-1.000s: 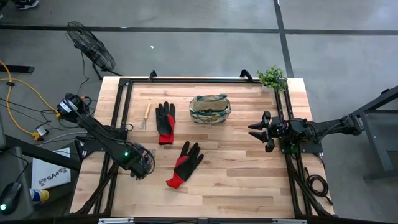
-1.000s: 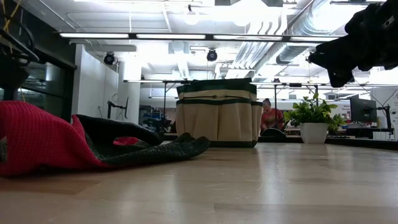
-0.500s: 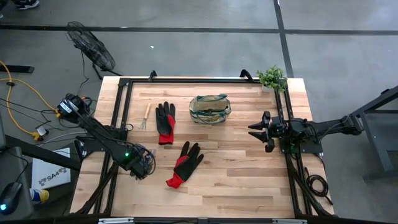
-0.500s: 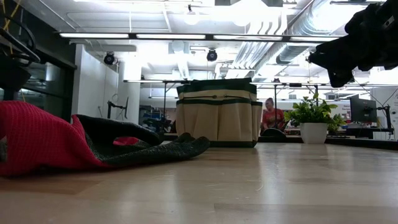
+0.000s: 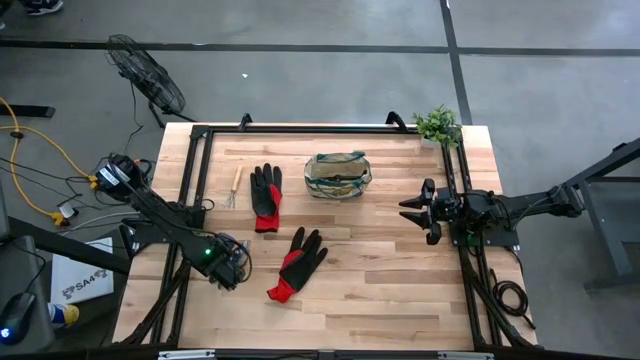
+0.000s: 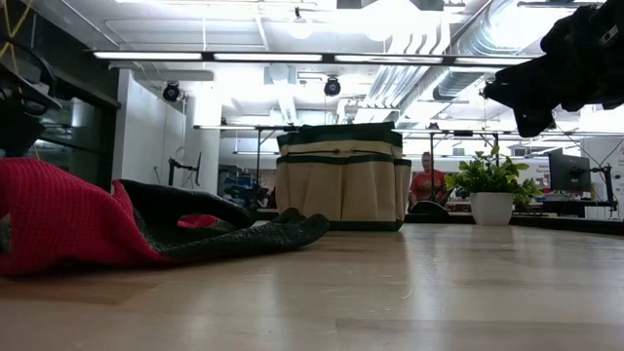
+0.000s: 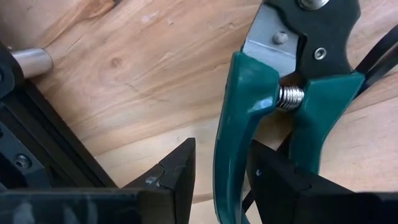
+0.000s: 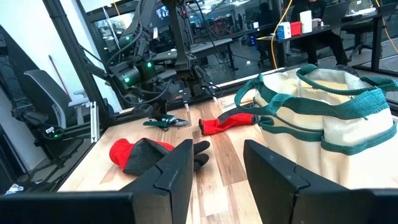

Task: Pick & Place Garden tools in Gardening bag
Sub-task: Put the green shear scissors into the gardening bag

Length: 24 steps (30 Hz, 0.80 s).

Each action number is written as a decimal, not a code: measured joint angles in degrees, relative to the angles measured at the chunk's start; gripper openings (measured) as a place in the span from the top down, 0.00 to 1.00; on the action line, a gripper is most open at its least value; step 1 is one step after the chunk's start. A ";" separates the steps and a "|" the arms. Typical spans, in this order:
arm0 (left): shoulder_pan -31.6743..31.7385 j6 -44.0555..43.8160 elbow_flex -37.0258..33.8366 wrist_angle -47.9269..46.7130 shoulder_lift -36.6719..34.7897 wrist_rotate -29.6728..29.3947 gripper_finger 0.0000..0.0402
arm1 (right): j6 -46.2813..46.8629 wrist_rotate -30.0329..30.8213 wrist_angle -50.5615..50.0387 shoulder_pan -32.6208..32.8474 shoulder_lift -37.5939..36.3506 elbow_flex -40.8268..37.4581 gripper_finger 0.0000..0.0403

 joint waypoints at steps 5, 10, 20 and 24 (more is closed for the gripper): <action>0.00 0.00 0.00 0.15 0.00 0.08 0.67 | -0.01 0.00 -0.08 -0.01 0.00 -0.01 0.67; 0.00 -0.02 0.00 0.48 0.00 0.08 0.67 | 0.00 0.00 -0.07 0.00 0.00 0.00 0.67; 0.00 -0.02 0.00 0.53 0.00 0.12 0.70 | -0.01 0.00 -0.04 0.00 0.00 -0.01 0.67; 0.00 -0.02 0.00 0.56 0.00 0.12 0.80 | 0.00 0.00 -0.02 0.00 0.00 0.00 0.67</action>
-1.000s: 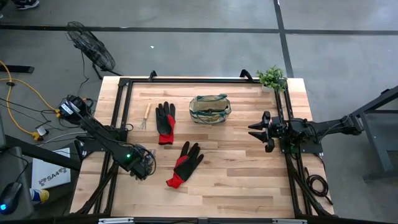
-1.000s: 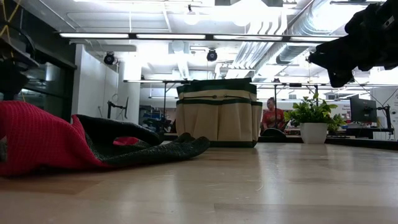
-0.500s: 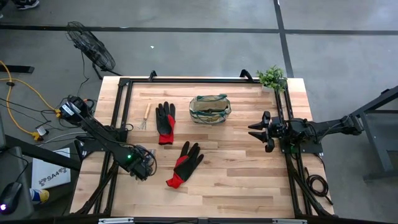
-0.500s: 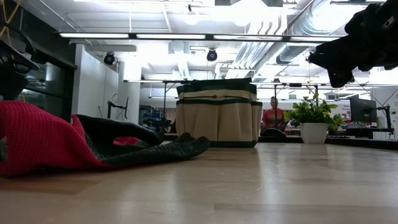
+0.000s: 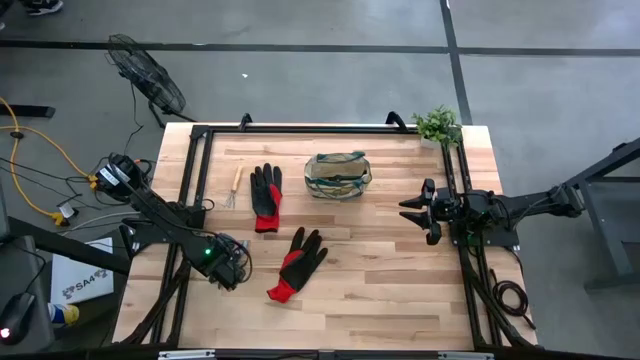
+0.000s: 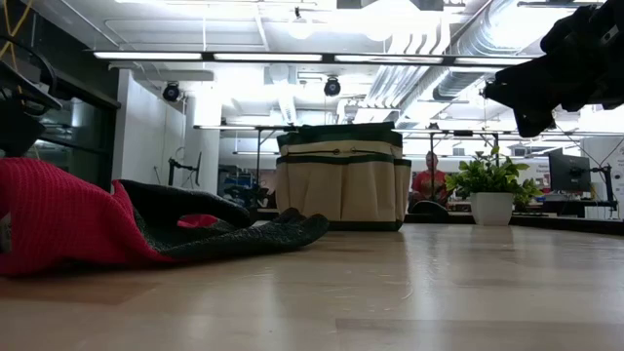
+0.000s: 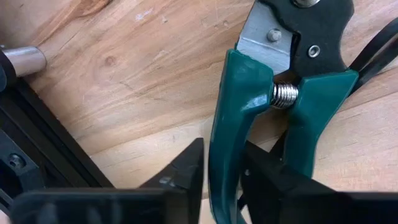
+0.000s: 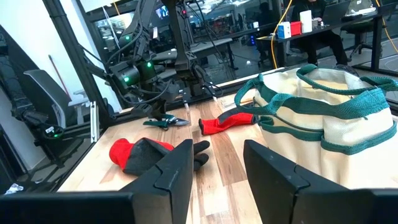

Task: Pick & Place Garden tools in Gardening bag
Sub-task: Put the green shear scissors into the gardening bag

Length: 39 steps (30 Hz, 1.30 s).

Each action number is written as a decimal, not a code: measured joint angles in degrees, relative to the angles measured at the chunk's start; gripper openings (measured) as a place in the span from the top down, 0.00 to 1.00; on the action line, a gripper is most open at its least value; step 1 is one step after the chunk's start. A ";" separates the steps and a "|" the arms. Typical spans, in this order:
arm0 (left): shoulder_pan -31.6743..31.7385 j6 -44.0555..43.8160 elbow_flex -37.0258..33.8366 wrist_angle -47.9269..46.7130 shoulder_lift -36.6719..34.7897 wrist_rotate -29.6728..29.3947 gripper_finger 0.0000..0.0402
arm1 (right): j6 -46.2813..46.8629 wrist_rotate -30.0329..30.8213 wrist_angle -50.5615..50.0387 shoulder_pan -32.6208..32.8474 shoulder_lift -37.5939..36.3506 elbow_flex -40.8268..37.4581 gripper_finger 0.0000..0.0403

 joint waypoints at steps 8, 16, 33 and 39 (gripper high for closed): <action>0.00 0.58 0.00 0.00 -0.15 -0.02 0.87 | 0.00 -0.01 0.00 0.00 0.00 -0.02 0.67; 0.00 1.59 0.20 0.01 -0.35 -0.58 0.87 | 0.00 0.00 0.02 -0.02 0.00 0.00 0.67; 0.02 7.78 6.33 -6.75 -5.11 -12.91 0.86 | -0.01 0.00 -0.11 0.00 -0.02 -0.01 0.67; 0.07 10.85 10.25 -10.39 -5.11 -18.51 0.86 | 0.00 0.00 -0.13 0.00 -0.02 0.00 0.67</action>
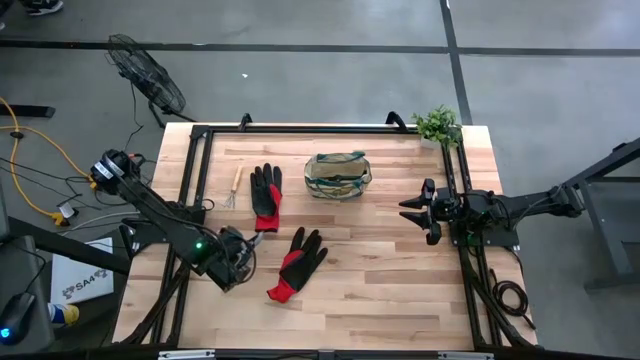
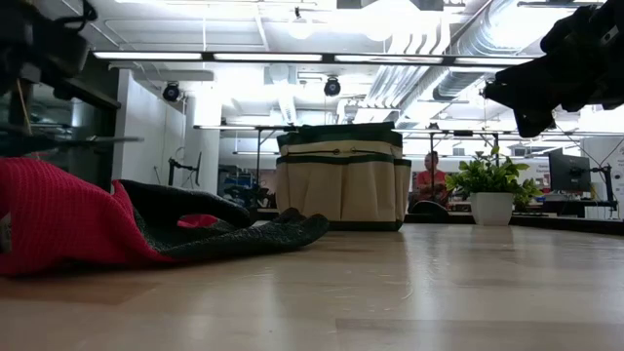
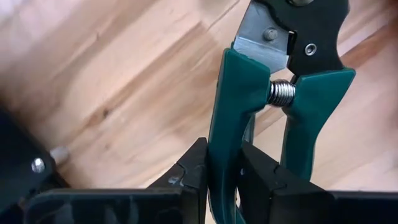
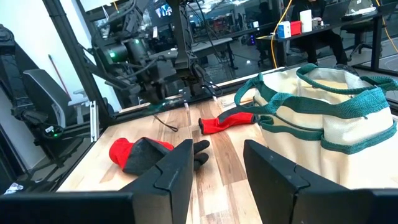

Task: Pick & Place Garden tools in Gardening bag
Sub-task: Put the green shear scissors into the gardening bag

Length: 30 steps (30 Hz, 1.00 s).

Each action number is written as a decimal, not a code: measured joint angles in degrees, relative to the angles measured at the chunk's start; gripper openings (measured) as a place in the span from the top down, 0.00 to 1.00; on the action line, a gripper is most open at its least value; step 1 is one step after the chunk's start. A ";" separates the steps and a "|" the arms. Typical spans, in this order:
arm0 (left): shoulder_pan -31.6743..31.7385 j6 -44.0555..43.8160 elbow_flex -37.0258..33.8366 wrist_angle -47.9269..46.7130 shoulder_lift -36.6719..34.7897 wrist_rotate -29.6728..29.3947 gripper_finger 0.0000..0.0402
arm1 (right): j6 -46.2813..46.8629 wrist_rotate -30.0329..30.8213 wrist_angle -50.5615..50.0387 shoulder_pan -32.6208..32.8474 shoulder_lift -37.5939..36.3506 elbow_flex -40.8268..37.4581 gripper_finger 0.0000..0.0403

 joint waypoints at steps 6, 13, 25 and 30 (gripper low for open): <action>1.14 5.24 2.10 -0.99 0.02 -4.68 0.86 | 0.00 -0.01 -0.02 0.00 0.00 -0.01 0.67; 6.10 13.49 2.32 -0.48 0.02 -6.26 0.86 | -0.02 -0.01 -0.02 -0.01 0.00 -0.01 0.67; 15.95 29.95 4.62 2.85 0.04 -6.39 0.87 | 0.00 0.00 -0.02 0.00 0.00 -0.02 0.67; 19.76 36.01 8.92 -0.27 0.04 -8.64 0.87 | -0.02 0.00 -0.02 0.00 0.00 0.00 0.67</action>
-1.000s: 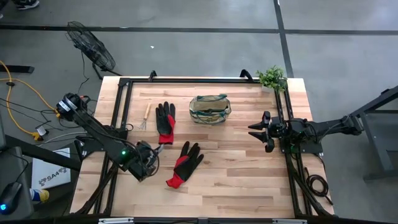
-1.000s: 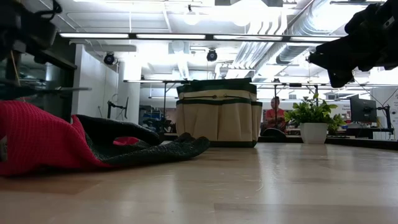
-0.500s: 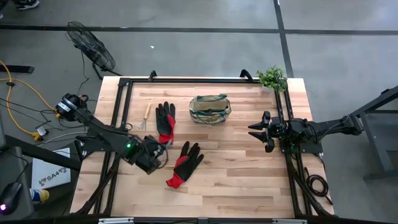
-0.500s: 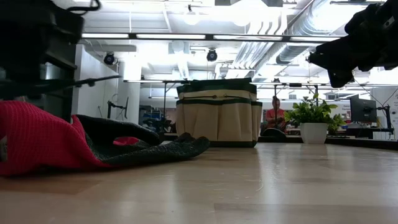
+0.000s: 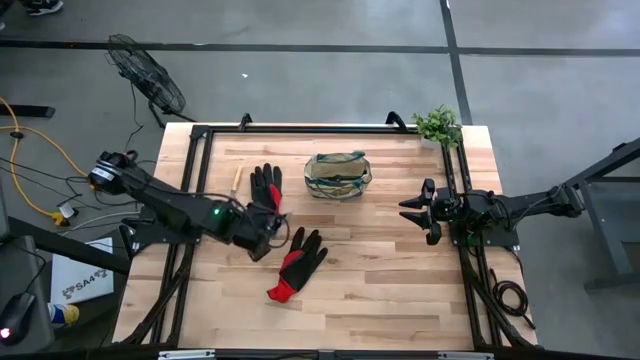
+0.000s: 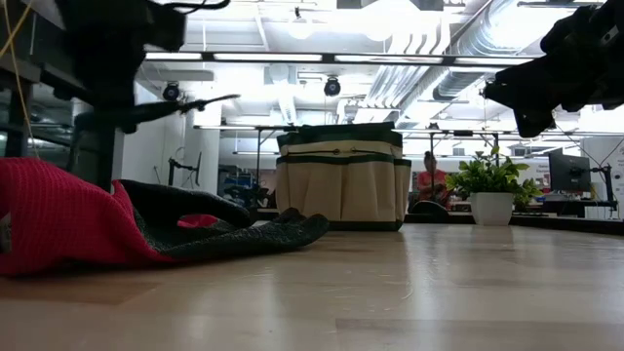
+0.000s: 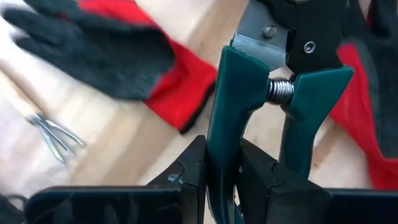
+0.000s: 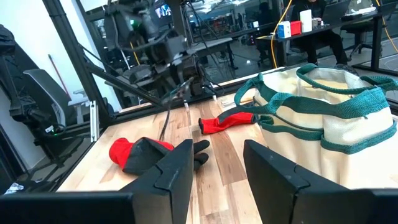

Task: Pick & Place Garden tools in Gardening bag
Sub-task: Put the green shear scissors into the gardening bag

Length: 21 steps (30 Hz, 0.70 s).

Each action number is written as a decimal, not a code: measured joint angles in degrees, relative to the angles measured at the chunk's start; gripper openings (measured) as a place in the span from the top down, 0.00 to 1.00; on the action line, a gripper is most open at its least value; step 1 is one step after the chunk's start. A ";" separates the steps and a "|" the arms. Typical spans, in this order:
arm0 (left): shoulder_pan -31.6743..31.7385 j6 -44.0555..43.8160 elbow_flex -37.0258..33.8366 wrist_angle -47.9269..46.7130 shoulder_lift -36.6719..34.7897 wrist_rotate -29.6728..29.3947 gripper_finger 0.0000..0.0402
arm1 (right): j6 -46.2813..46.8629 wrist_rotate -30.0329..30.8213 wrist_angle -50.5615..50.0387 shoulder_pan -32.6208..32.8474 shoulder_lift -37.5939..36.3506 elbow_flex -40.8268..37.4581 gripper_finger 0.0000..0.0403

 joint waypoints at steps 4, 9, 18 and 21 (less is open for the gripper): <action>3.01 4.33 2.97 -2.62 0.00 -1.31 0.87 | 0.02 0.00 0.00 0.00 0.00 0.00 0.67; 7.06 10.39 6.21 -3.48 0.02 -3.19 0.87 | 0.02 0.00 0.00 -0.01 0.00 -0.01 0.67; 13.40 22.01 13.29 -3.38 1.05 -9.84 0.87 | 0.02 0.00 0.00 -0.01 0.00 -0.01 0.67; 14.88 24.93 15.75 -3.10 1.33 -12.95 0.87 | 0.01 0.00 0.00 -0.01 0.00 -0.02 0.67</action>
